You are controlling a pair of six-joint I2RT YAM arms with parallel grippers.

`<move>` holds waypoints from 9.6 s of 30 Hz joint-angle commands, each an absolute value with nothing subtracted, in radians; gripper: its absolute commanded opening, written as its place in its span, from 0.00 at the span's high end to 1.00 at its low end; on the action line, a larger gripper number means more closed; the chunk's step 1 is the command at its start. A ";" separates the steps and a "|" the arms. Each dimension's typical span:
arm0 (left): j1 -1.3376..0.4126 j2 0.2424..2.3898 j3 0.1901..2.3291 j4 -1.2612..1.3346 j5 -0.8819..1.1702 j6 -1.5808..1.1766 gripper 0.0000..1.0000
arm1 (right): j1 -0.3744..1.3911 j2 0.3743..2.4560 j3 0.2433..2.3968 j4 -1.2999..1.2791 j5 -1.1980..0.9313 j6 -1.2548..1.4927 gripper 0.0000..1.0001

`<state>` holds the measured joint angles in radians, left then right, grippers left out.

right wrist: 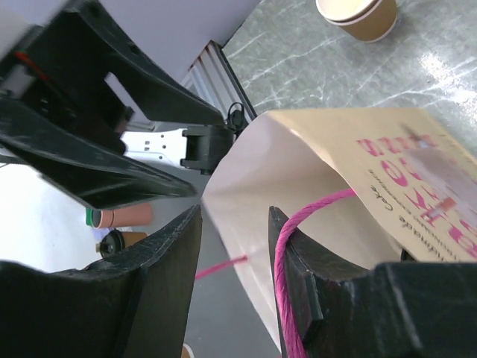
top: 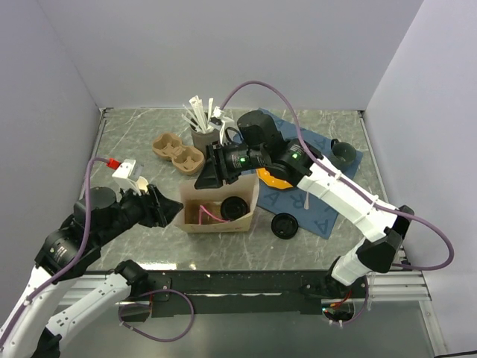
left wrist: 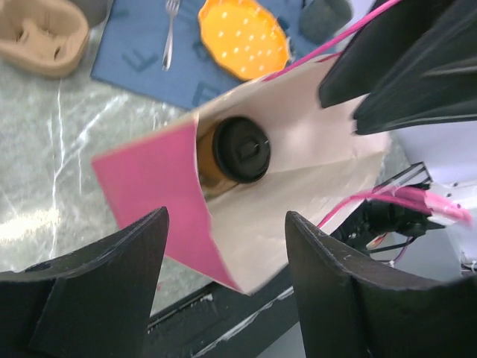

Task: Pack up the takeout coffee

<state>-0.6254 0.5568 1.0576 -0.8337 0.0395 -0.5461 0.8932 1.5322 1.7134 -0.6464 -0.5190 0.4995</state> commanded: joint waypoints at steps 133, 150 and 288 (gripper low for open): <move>-0.624 0.807 1.219 -0.710 -0.158 -0.434 0.24 | 0.784 1.727 2.181 -1.123 -1.082 0.308 0.21; -0.551 1.077 1.462 -0.615 -0.328 -0.388 0.09 | 0.792 1.221 1.803 -0.887 0.139 0.431 0.20; -0.130 1.005 1.532 -0.896 0.343 -0.492 0.01 | 0.790 0.850 1.466 -1.028 0.041 0.432 0.00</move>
<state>-0.1287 1.0279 1.4445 -0.8707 0.3096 -0.5293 0.7891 0.8318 1.4052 -0.9989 0.0532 0.3599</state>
